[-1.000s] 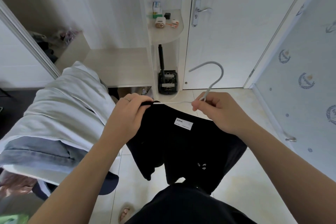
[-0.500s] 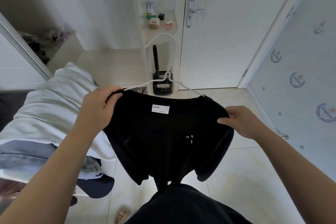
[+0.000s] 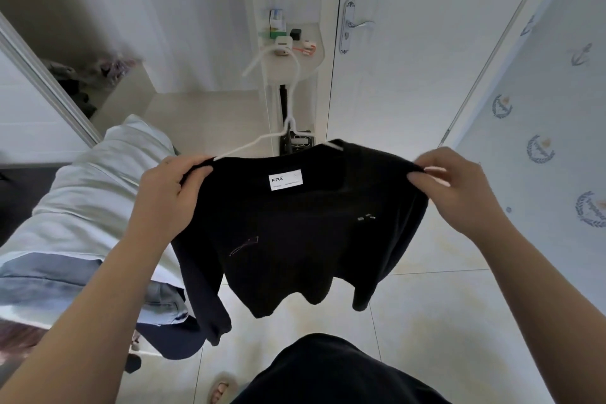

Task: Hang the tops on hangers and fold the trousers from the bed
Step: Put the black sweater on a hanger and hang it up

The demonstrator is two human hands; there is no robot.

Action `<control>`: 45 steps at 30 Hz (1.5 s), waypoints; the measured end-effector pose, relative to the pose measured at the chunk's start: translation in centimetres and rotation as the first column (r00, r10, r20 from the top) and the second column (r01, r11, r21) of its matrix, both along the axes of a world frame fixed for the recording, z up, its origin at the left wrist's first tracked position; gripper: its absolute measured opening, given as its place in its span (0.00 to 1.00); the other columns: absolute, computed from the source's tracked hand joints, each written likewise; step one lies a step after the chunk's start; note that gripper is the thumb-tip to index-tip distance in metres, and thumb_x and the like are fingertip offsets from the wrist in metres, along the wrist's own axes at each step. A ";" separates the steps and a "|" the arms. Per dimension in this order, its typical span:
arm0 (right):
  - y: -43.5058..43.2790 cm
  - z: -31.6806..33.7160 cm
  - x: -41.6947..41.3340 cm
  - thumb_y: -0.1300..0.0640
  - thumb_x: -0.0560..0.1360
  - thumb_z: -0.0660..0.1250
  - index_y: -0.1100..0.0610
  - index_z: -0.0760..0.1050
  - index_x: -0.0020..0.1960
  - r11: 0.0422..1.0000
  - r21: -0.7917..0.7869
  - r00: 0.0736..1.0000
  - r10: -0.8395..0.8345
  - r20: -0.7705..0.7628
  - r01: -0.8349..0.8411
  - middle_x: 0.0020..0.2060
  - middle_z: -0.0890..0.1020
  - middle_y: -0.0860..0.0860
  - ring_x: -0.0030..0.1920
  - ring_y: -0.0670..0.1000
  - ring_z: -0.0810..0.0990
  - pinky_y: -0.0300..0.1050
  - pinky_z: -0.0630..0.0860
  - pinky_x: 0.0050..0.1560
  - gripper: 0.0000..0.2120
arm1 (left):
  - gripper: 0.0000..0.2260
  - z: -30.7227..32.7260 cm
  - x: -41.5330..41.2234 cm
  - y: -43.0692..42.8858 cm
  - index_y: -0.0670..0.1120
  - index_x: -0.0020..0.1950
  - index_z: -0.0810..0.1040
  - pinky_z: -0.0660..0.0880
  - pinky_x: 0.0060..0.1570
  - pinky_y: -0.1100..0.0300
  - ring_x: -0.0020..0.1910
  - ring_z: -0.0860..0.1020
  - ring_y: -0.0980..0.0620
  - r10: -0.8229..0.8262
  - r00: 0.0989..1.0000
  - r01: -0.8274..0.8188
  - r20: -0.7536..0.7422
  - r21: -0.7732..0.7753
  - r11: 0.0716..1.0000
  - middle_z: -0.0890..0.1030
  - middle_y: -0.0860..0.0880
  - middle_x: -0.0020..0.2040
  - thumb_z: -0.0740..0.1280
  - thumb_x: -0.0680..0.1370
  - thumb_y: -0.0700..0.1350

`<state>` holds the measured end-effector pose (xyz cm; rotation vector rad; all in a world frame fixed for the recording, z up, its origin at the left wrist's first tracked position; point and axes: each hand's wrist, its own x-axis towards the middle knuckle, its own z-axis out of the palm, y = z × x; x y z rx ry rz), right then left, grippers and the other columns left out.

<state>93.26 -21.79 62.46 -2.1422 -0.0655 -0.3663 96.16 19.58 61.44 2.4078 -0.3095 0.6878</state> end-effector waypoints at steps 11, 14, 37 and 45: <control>2.2 0.6 0.2 0.45 0.80 0.59 0.42 0.74 0.41 0.948 -0.234 0.975 0.224 0.005 -0.216 0.33 0.78 0.42 0.36 0.43 0.77 0.36 0.70 0.38 0.10 | 0.10 0.9 0.4 -3.1 0.54 0.59 0.80 0.67 0.54 0.79 0.52 0.76 0.74 -0.225 0.974 0.225 0.008 -0.054 0.973 0.77 0.78 0.50 0.63 0.81 0.45; 1.6 1.4 0.0 0.45 0.78 0.59 0.46 0.76 0.41 0.983 -0.111 0.981 0.159 0.111 -0.146 0.32 0.79 0.44 0.34 0.41 0.76 0.30 0.69 0.36 0.11 | 0.13 0.0 0.7 -2.4 0.57 0.65 0.76 0.69 0.61 0.68 0.60 0.76 0.64 -0.230 0.973 0.228 -0.017 -0.083 0.970 0.78 0.70 0.57 0.65 0.81 0.50; 3.4 4.9 3.4 0.53 0.81 0.65 0.56 0.80 0.38 0.958 0.097 0.948 0.281 -0.148 -0.269 0.30 0.77 0.50 0.33 0.43 0.75 0.30 0.69 0.36 0.14 | 0.10 2.1 3.7 -1.2 0.68 0.50 0.77 0.68 0.50 0.77 0.50 0.78 0.65 -0.156 0.973 0.125 -0.170 -0.181 0.976 0.81 0.66 0.48 0.63 0.80 0.50; 4.9 7.8 8.5 0.50 0.80 0.66 0.52 0.76 0.37 0.921 0.010 0.887 0.378 -0.265 -0.390 0.29 0.74 0.46 0.30 0.45 0.73 0.35 0.69 0.32 0.13 | 0.08 4.8 10.9 2.3 0.45 0.53 0.79 0.70 0.51 0.64 0.48 0.77 0.51 -0.051 0.999 0.051 0.003 -0.180 0.982 0.81 0.50 0.46 0.60 0.83 0.43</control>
